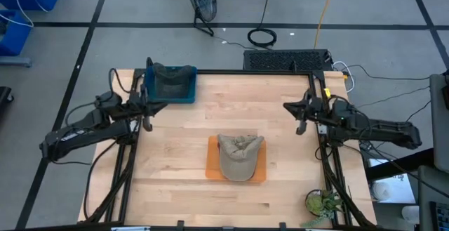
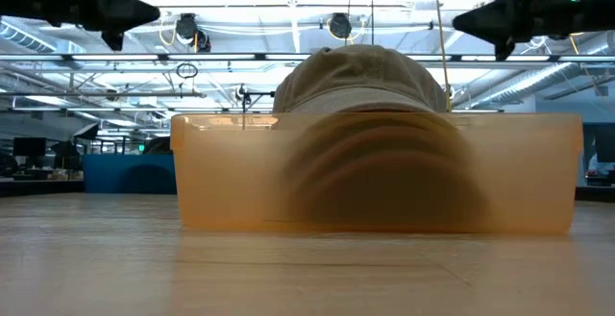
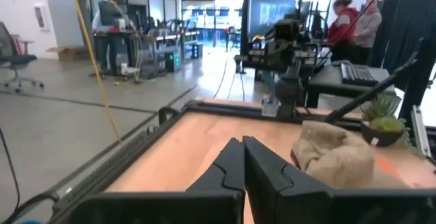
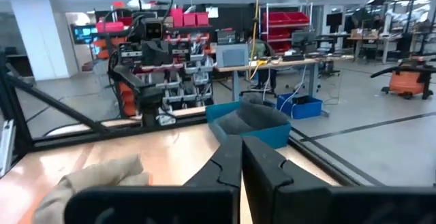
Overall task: Pick & Place hat
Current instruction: Return to Home Position
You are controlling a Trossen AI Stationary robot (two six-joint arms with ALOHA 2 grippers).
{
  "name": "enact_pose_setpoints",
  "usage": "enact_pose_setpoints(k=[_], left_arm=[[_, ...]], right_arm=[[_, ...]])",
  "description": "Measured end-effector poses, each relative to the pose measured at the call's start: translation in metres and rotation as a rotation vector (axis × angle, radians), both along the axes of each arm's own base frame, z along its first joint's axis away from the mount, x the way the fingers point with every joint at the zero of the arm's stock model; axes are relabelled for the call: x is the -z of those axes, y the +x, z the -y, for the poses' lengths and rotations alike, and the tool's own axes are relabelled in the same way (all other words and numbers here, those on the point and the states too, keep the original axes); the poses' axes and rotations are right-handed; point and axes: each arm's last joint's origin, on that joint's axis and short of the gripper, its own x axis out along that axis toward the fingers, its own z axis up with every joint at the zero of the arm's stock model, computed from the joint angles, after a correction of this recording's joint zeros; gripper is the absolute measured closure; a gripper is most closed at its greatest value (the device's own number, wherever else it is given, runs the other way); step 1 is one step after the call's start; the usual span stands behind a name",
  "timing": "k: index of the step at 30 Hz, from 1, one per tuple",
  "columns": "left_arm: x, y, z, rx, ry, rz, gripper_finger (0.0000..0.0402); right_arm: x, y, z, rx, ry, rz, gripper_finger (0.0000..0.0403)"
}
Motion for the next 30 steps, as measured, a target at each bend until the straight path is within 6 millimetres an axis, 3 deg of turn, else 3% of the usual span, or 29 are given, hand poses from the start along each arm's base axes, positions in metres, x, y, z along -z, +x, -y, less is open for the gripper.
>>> enact_pose_setpoints(k=[7,12,17,21,30], left_arm=[[0.009,-0.009,0.005,0.034,-0.044,-0.060,0.0396],[0.014,-0.006,0.006,0.078,-0.048,-0.042,0.0398],[0.037,0.006,0.004,0.111,-0.015,0.062,0.0399],[0.051,0.009,0.003,0.116,-0.025,0.097,0.0399],[0.077,0.013,0.003,0.124,-0.115,0.055,0.0399]], right_arm=[[0.011,-0.014,-0.003,-0.021,0.047,-0.086,0.0399],[0.027,-0.011,-0.004,-0.088,0.013,-0.035,0.0402],[0.045,-0.007,-0.004,-0.085,-0.023,0.033,0.0402],[0.046,-0.007,-0.004,-0.085,-0.022,0.045,0.0402],[0.054,-0.006,-0.004,-0.085,-0.007,-0.041,0.0403]])
